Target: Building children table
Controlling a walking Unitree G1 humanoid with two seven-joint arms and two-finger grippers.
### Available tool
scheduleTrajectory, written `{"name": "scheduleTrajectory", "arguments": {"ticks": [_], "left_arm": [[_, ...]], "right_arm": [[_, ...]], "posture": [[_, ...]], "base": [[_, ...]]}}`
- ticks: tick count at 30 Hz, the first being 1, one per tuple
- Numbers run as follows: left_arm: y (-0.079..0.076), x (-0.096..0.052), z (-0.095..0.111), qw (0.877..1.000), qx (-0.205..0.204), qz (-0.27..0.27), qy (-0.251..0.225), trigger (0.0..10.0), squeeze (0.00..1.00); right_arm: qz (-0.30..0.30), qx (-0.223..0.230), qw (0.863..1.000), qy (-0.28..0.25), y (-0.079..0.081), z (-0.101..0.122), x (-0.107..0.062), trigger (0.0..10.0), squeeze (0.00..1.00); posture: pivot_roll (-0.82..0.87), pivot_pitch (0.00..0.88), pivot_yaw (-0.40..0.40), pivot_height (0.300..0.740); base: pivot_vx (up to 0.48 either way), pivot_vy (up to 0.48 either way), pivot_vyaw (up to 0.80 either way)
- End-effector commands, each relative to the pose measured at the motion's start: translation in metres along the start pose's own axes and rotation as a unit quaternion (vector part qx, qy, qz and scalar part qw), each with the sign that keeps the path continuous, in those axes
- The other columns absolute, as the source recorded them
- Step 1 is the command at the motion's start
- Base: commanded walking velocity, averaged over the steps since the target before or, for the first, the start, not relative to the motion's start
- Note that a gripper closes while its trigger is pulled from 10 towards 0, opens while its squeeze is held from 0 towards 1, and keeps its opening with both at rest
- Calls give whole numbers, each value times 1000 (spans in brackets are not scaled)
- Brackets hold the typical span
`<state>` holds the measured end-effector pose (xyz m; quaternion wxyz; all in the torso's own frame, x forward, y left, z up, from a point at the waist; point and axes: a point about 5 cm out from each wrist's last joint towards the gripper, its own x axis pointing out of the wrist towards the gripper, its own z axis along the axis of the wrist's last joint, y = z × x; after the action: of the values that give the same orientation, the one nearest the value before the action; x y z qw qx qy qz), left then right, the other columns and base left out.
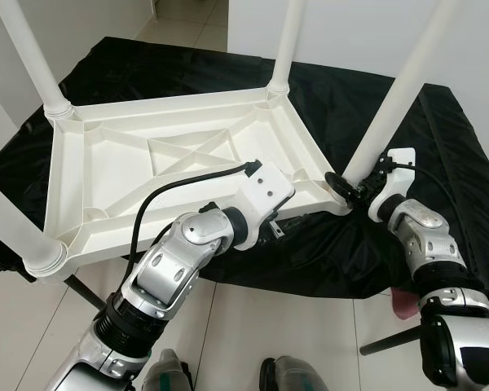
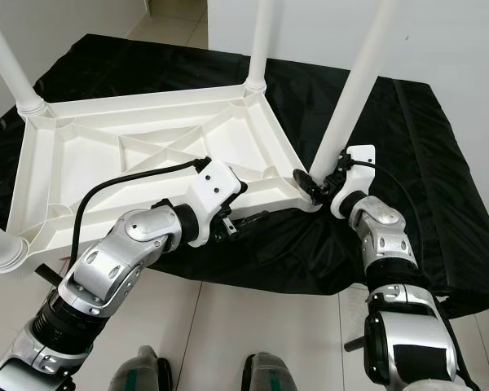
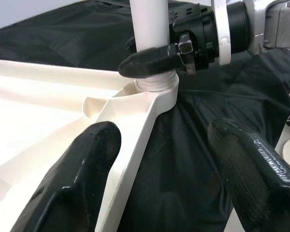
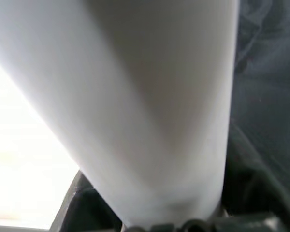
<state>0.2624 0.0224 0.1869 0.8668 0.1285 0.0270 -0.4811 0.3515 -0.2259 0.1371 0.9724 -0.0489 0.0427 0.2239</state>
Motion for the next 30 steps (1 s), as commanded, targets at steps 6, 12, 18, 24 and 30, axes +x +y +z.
{"name": "scheduleTrajectory", "arguments": {"ticks": [6, 12, 18, 24, 30], "left_arm": [[5, 0, 4, 1000, 8, -1, -8, 10000, 0], [6, 0, 4, 1000, 10, 0, -9, 10000, 0], [6, 0, 3, 1000, 10, -4, -8, 10000, 0], [5, 0, 3, 1000, 9, -14, -6, 10000, 0], [3, 3, 2, 1000, 7, -20, -6, 10000, 0]], "right_arm": [[6, 10, 1000, 3, 0, -7, -1, 0, 0], [-22, 25, 999, -19, 6, -4, -1, 10000, 0], [-81, 8, 996, -27, 16, 0, -1, 10000, 0], [-198, 44, 978, -41, 40, -3, -2, 10000, 0], [-257, 75, 963, -24, 55, -13, 2, 10000, 0]], "posture": [[-45, 0, -40, 740], [-56, 9, -43, 740], [-74, 22, -29, 740], [-94, 31, -8, 740], [-99, 28, -4, 740]], "base": [[0, 0, 0], [0, 0, 0], [0, 0, 0], [0, 0, 0], [0, 0, 0]]}}
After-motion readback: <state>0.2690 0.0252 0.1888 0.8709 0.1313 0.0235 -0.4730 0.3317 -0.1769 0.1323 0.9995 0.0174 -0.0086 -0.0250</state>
